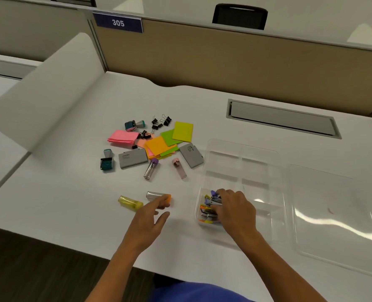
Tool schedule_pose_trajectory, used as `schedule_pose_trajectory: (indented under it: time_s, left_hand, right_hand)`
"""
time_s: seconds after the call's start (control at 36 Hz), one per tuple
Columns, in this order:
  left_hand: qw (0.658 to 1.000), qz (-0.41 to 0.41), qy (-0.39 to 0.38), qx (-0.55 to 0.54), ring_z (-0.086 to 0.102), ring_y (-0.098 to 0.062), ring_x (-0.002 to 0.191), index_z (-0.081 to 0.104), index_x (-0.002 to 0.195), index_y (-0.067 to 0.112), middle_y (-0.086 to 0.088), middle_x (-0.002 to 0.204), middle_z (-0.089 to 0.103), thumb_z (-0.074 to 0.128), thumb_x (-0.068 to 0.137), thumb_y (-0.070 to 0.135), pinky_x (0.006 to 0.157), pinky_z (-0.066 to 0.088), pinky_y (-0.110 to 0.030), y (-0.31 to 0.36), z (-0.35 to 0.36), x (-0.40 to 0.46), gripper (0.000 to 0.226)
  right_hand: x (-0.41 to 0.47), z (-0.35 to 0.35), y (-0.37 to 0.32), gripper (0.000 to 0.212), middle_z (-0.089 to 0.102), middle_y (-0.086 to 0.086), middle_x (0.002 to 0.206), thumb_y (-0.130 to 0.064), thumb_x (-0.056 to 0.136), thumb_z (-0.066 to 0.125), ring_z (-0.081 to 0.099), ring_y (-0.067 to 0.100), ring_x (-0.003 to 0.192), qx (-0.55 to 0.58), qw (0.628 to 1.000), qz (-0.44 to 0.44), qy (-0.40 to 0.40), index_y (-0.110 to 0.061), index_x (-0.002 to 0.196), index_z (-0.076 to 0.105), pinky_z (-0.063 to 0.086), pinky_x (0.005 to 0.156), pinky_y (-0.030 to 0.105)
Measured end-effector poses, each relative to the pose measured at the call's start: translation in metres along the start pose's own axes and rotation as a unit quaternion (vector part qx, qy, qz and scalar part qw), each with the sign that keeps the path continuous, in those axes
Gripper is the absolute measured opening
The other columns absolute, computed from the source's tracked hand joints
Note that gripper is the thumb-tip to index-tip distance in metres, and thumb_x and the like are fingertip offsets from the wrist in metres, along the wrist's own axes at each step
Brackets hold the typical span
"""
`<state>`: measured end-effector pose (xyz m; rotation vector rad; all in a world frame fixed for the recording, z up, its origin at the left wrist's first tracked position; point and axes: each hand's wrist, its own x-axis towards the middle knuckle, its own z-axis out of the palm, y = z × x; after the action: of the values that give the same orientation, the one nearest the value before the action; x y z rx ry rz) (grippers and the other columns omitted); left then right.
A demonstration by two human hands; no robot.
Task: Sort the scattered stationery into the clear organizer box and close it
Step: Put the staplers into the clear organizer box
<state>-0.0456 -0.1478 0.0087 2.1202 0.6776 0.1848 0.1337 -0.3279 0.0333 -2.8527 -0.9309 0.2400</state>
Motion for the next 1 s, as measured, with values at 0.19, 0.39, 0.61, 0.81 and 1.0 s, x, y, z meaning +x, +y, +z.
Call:
schedule_pose_trajectory:
  time_s: [0.19, 0.39, 0.61, 0.81, 1.0]
  left_hand:
    - [1.0, -0.003, 0.002, 0.001, 0.058, 0.001, 0.107, 0.052, 0.135, 0.03, 0.018, 0.118, 0.063, 0.064, 0.09, 0.029, 0.089, 0.048, -0.015, -0.004, 0.0, 0.0, 0.046]
    - [1.0, -0.002, -0.005, 0.0, 0.059, 0.001, 0.107, 0.053, 0.133, 0.03, 0.018, 0.117, 0.064, 0.064, 0.091, 0.028, 0.091, 0.051, -0.02, -0.002, 0.003, 0.001, 0.044]
    - [1.0, 0.0, -0.003, -0.003, 0.058, 0.004, 0.106, 0.051, 0.134, 0.031, 0.019, 0.116, 0.063, 0.065, 0.09, 0.026, 0.087, 0.047, -0.012, -0.001, 0.005, 0.0, 0.046]
    - [1.0, -0.005, -0.004, -0.002, 0.058, 0.006, 0.106, 0.054, 0.129, 0.032, 0.02, 0.116, 0.063, 0.064, 0.091, 0.027, 0.087, 0.047, -0.011, -0.003, 0.006, -0.004, 0.04]
    - [1.0, -0.006, -0.003, 0.002, 0.054, 0.012, 0.104, 0.055, 0.128, 0.031, 0.023, 0.115, 0.061, 0.064, 0.091, 0.026, 0.081, 0.042, -0.001, -0.004, 0.004, -0.008, 0.038]
  right_hand:
    - [0.0, 0.003, 0.001, 0.026, 0.067, -0.008, 0.102, -0.04, 0.098, 0.049, 0.056, 0.016, 0.088, -0.023, 1.0, -0.011, 0.001, -0.028, 0.119, 0.059, 0.049, 0.066, 0.03]
    - [0.005, 0.005, 0.004, 0.017, 0.065, -0.009, 0.095, -0.038, 0.097, 0.053, 0.056, 0.016, 0.08, -0.055, 0.998, -0.017, 0.015, -0.026, 0.104, 0.064, 0.046, 0.06, 0.029]
    - [0.004, 0.0, 0.001, 0.017, 0.065, -0.005, 0.096, -0.034, 0.096, 0.056, 0.054, 0.016, 0.087, -0.111, 0.993, -0.039, -0.013, -0.023, 0.104, 0.067, 0.038, 0.061, 0.028]
    - [0.004, -0.008, -0.008, 0.018, 0.065, -0.001, 0.103, -0.033, 0.095, 0.057, 0.053, 0.018, 0.098, -0.112, 0.992, -0.033, -0.056, -0.02, 0.107, 0.06, 0.04, 0.068, 0.029]
    - [0.006, -0.013, -0.01, 0.015, 0.067, 0.001, 0.099, -0.028, 0.097, 0.054, 0.054, 0.019, 0.094, -0.128, 0.989, -0.044, -0.057, -0.019, 0.107, 0.06, 0.037, 0.066, 0.029]
